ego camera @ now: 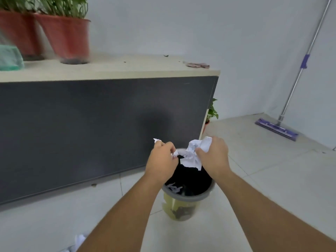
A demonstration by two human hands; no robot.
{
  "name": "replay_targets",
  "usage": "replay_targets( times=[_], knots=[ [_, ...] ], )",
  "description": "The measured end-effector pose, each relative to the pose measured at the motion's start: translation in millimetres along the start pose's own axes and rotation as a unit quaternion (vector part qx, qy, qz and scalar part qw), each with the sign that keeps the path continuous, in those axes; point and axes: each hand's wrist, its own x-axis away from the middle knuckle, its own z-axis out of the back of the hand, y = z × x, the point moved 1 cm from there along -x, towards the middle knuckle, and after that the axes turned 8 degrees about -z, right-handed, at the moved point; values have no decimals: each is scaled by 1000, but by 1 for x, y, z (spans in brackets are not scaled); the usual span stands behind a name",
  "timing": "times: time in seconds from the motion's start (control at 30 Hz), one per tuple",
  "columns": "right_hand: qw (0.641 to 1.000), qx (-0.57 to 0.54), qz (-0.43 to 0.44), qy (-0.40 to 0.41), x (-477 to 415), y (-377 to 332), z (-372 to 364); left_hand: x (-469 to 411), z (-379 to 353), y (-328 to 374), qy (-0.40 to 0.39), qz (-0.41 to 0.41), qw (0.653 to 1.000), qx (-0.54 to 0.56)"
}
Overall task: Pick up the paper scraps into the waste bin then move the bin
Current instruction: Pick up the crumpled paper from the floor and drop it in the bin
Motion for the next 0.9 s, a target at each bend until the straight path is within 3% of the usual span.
replay_targets(
  times=[0.73, 0.9],
  knots=[
    [996, -27, -82, -33, 2, 57, -61, 9, -64, -28, -51, 23, 998, -9],
    [987, -47, -103, -113, 0, 70, -80, 9, -84, -40, -99, 51, 994, -12]
  ],
)
